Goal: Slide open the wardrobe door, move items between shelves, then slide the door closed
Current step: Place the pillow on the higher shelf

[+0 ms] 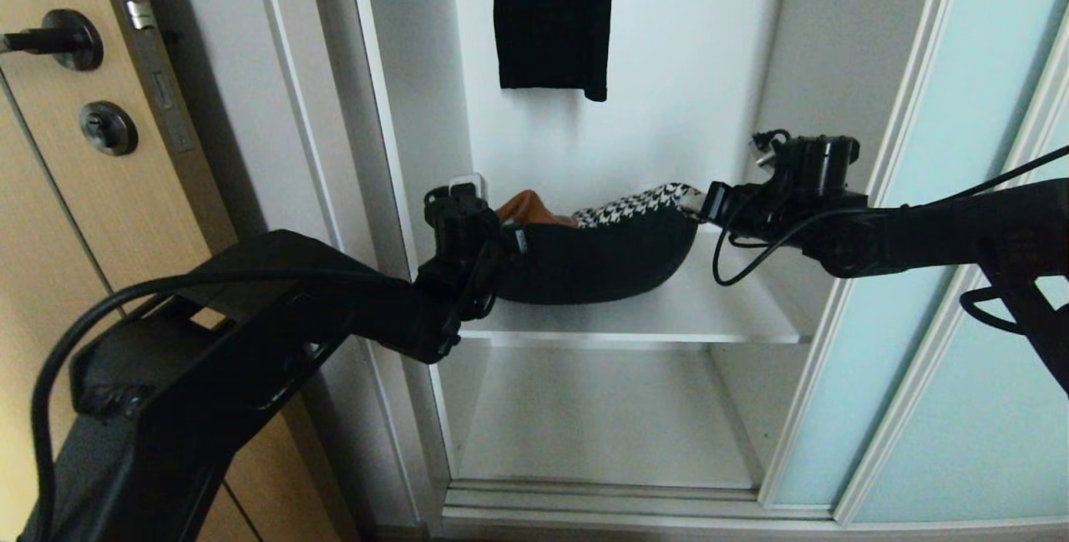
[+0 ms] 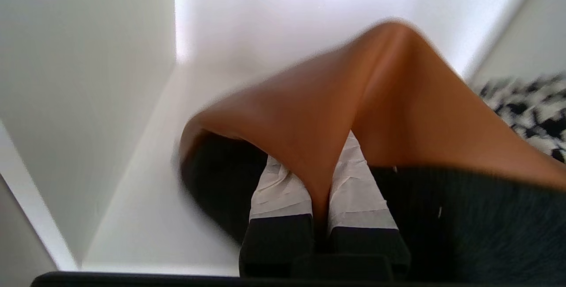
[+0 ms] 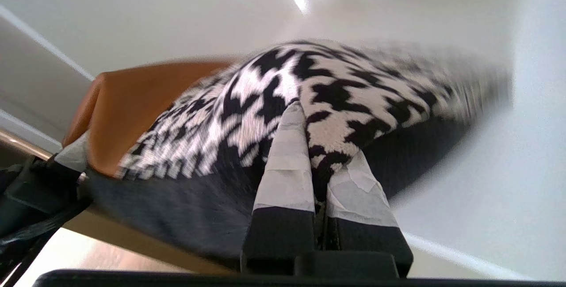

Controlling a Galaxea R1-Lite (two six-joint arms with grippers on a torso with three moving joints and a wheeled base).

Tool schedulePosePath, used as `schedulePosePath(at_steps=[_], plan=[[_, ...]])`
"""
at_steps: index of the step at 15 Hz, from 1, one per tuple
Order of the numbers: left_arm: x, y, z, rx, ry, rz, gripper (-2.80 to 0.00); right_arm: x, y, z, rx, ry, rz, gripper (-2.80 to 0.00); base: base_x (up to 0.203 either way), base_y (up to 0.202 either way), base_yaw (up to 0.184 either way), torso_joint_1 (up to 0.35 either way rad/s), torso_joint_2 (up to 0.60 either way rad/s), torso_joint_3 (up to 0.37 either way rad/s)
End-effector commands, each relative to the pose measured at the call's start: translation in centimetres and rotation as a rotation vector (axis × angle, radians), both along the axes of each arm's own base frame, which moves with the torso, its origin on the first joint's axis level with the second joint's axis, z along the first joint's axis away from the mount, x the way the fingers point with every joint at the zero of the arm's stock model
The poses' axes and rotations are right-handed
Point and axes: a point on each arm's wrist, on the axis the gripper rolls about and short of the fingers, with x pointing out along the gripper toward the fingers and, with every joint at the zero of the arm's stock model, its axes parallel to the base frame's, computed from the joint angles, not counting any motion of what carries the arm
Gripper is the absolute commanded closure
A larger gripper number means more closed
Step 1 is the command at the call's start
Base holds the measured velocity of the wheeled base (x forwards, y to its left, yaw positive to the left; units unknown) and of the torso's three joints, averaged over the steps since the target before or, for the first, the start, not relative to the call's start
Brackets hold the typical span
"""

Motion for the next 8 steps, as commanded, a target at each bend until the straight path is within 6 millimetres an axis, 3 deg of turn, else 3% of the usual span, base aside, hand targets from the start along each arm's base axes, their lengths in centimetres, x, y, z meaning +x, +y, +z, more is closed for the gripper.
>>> schedulePosePath(at_steps=[1, 5, 8], plan=[[0.7, 0.0, -3.4, 0.040, 0.093, 0.005, 0.00, 0.2, -0.6, -2.2, -0.007, 0.062, -0.010, 0.00, 0.000, 0.000, 0.000, 0.000, 0.00, 0.000], [-0.2, 0.1, -4.8, 0.113, 0.286, 0.009, 0.00, -1.5, -1.3, -3.9, -0.022, 0.153, -0.018, 0.00, 0.000, 0.000, 0.000, 0.000, 0.00, 0.000], [-0.9, 0.4, -5.7, 0.144, 0.414, 0.053, 0.00, -1.5, -0.9, -6.3, -0.034, 0.211, -0.010, 0.00, 0.000, 0.000, 0.000, 0.000, 0.00, 0.000]])
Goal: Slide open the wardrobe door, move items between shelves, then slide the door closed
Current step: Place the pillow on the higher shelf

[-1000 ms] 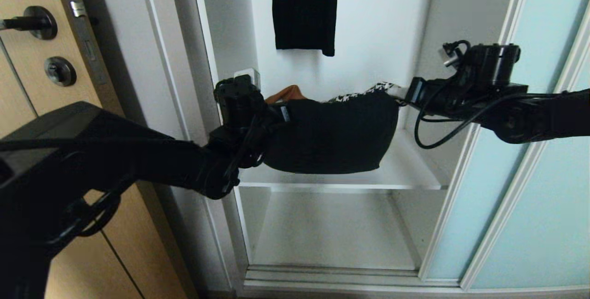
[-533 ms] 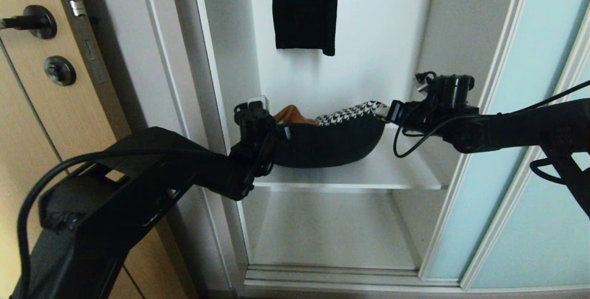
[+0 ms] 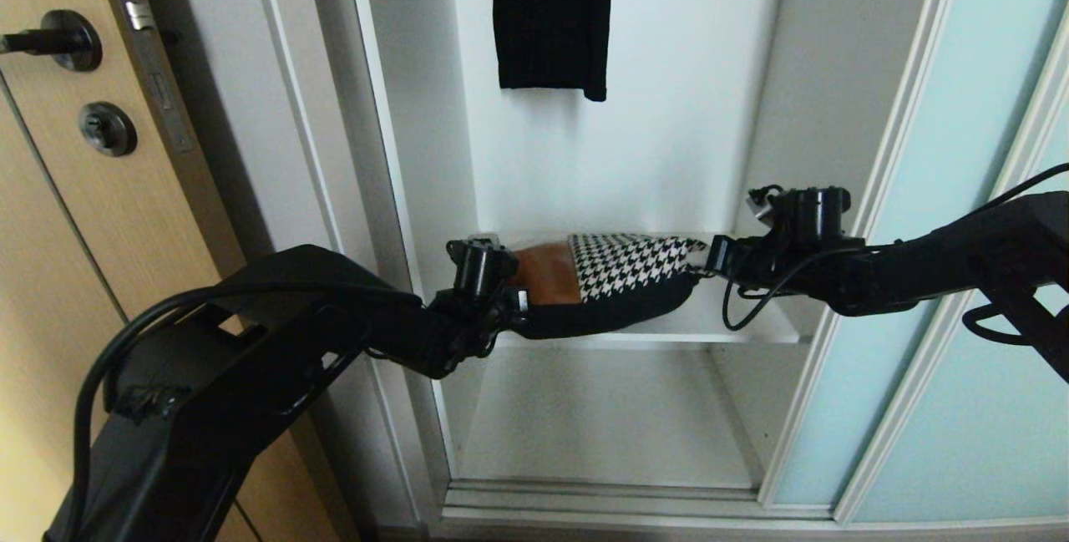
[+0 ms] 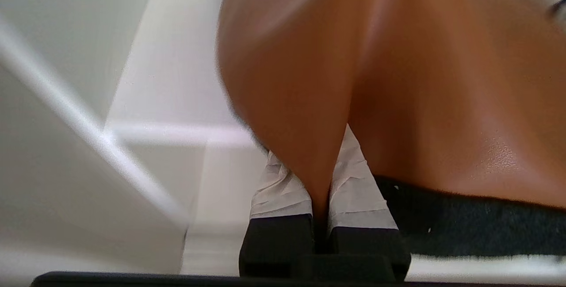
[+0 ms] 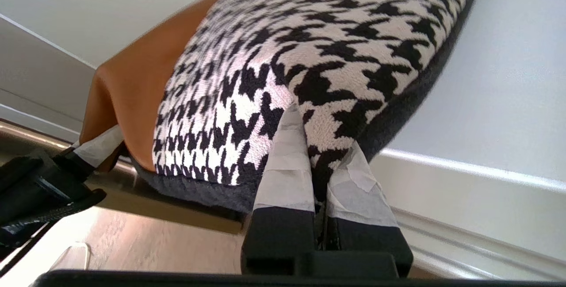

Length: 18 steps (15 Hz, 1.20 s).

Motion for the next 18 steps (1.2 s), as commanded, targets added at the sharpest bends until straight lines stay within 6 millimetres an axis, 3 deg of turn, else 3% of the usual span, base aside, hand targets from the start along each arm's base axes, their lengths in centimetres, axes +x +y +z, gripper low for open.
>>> schedulePosePath(at_steps=[1, 5, 10, 18], plan=[[-0.5, 0.3, 0.0, 0.024, 0.061, 0.031, 0.00, 0.0, 0.2, -1.0, -0.007, 0.021, 0.007, 0.00, 0.000, 0.000, 0.000, 0.000, 0.00, 0.000], [-0.1, 0.1, 0.8, 0.014, 0.036, 0.032, 0.00, -0.4, 0.2, -1.9, -0.037, 0.043, 0.019, 0.00, 0.000, 0.000, 0.000, 0.000, 0.00, 0.000], [-0.1, 0.3, -1.0, 0.054, 0.071, 0.033, 0.00, -0.6, 0.3, -3.0, -0.038, 0.072, 0.021, 0.00, 0.000, 0.000, 0.000, 0.000, 0.00, 0.000], [0.5, 0.0, -0.1, 0.037, -0.013, 0.026, 0.00, -0.8, 0.0, -3.6, -0.042, 0.094, 0.015, 0.00, 0.000, 0.000, 0.000, 0.000, 0.00, 0.000]])
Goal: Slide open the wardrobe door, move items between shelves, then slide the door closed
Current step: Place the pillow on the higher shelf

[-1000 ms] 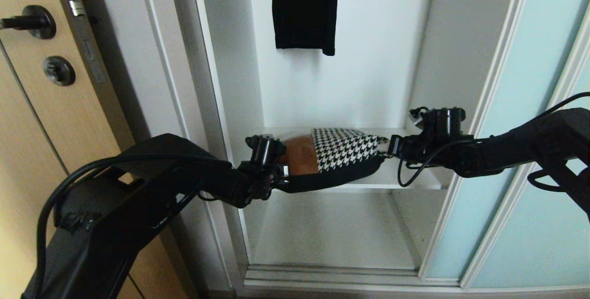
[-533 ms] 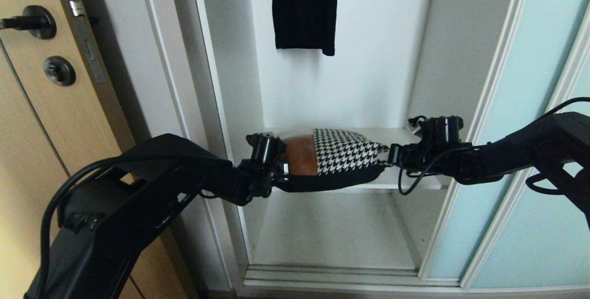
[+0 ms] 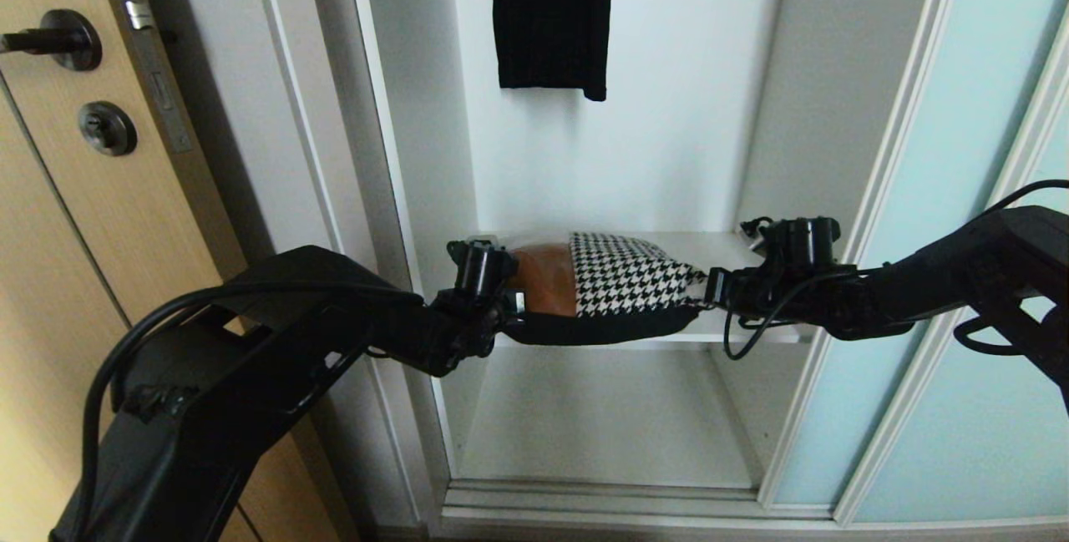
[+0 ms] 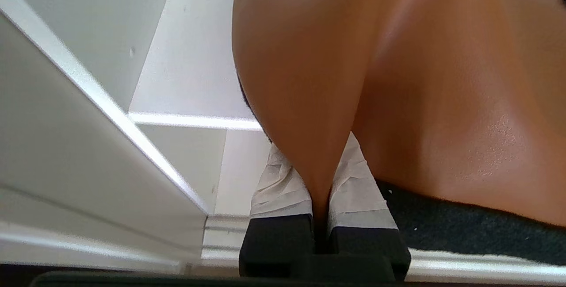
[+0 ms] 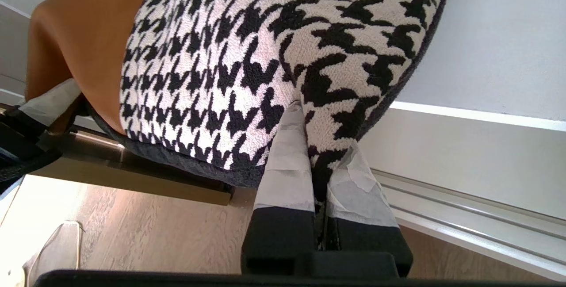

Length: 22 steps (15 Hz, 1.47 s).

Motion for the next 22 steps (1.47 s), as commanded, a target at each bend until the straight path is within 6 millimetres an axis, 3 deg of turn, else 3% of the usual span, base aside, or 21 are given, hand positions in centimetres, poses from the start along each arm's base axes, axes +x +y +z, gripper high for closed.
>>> schedulePosePath(at_steps=[1, 4, 13, 15, 18, 22], plan=[[0.1, 0.0, -0.1, -0.004, -0.004, 0.004, 0.00, 0.1, 0.1, -0.1, 0.003, 0.001, 0.002, 0.00, 0.000, 0.000, 0.000, 0.000, 0.00, 0.000], [0.1, 0.0, -1.0, 0.001, 0.016, 0.007, 0.00, -0.1, 0.3, 0.1, 0.002, -0.001, 0.009, 0.00, 0.085, 0.000, 0.002, -0.006, 0.00, 0.002], [0.2, 0.0, -0.6, 0.007, -0.009, 0.032, 0.00, -0.1, 0.4, -0.6, -0.028, -0.004, 0.026, 0.00, 0.160, 0.000, 0.000, 0.002, 0.00, 0.001], [0.8, -0.3, 0.1, 0.016, -0.027, 0.071, 0.00, 0.1, 0.5, -0.8, -0.037, -0.009, 0.031, 0.00, 0.000, 0.000, 0.000, 0.000, 0.00, 0.000], [2.6, -0.6, -1.6, 0.050, -0.035, 0.171, 0.00, 1.1, 0.9, -1.8, -0.044, 0.000, 0.029, 0.00, 0.000, 0.000, 0.000, 0.000, 0.00, 0.000], [3.7, -0.5, -2.0, 0.053, -0.039, 0.195, 0.00, 2.6, 1.3, -3.3, -0.134, 0.018, -0.041, 0.00, 0.000, 0.000, 0.000, 0.000, 0.00, 0.000]])
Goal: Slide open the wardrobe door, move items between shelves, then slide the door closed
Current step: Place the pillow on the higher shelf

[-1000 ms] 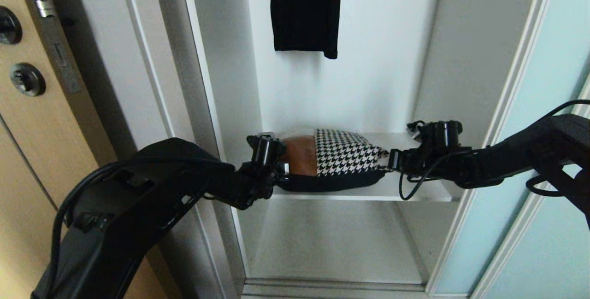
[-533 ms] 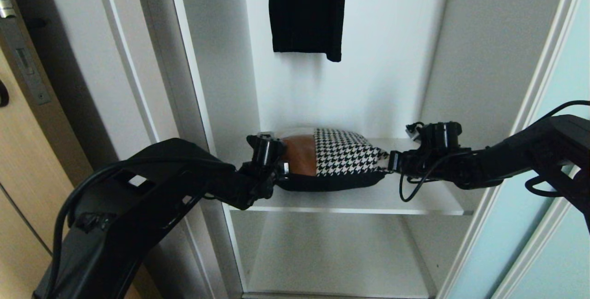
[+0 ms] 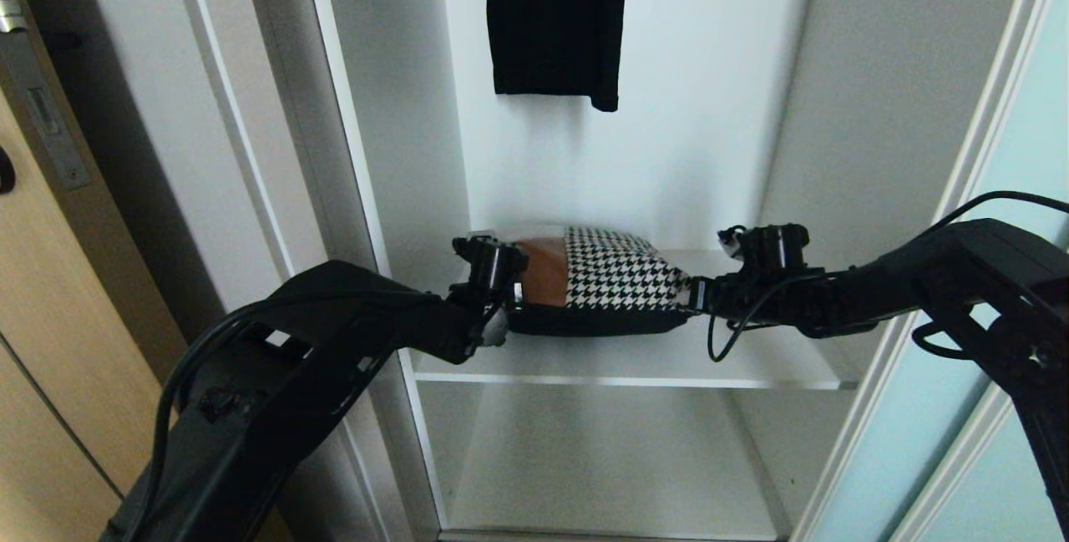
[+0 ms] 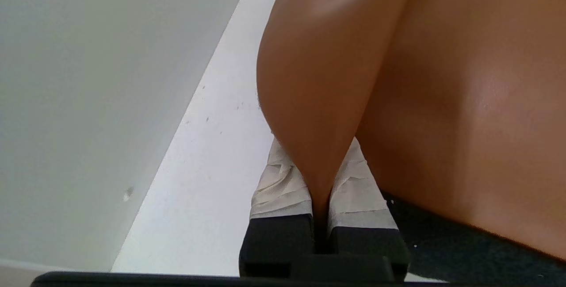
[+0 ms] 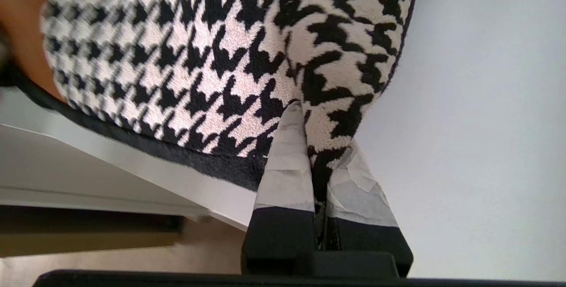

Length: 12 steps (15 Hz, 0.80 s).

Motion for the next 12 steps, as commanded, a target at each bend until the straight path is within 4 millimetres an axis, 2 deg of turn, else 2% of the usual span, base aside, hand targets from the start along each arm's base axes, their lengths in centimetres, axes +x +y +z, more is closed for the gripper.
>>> schedulePosePath(at_steps=[1, 4, 9, 10, 12], plan=[[0.7, -0.1, -1.4, 0.006, 0.015, 0.009, 0.00, 0.7, 0.3, -1.4, -0.016, 0.013, 0.007, 0.00, 0.000, 0.000, 0.000, 0.000, 0.00, 0.000], [1.6, -0.1, -2.3, 0.003, 0.010, 0.019, 0.00, 1.3, 0.5, -1.4, -0.018, 0.038, 0.005, 0.00, 0.000, 0.000, 0.000, 0.000, 0.00, 0.000], [1.5, -0.1, -2.5, 0.007, 0.017, 0.027, 0.00, 1.4, 0.5, -1.0, -0.013, 0.033, 0.003, 0.00, 0.000, 0.000, 0.000, 0.000, 0.00, 0.000], [1.4, 0.0, -2.5, 0.009, 0.021, 0.027, -2.80, 1.3, 0.5, -1.0, -0.014, 0.031, 0.003, 0.00, 0.000, 0.000, 0.000, 0.000, 0.00, 0.000], [1.1, 0.1, -2.0, 0.005, 0.016, 0.026, -2.80, 1.1, 0.5, -0.4, -0.012, 0.024, 0.004, 0.00, 0.000, 0.000, 0.000, 0.000, 0.00, 0.000]])
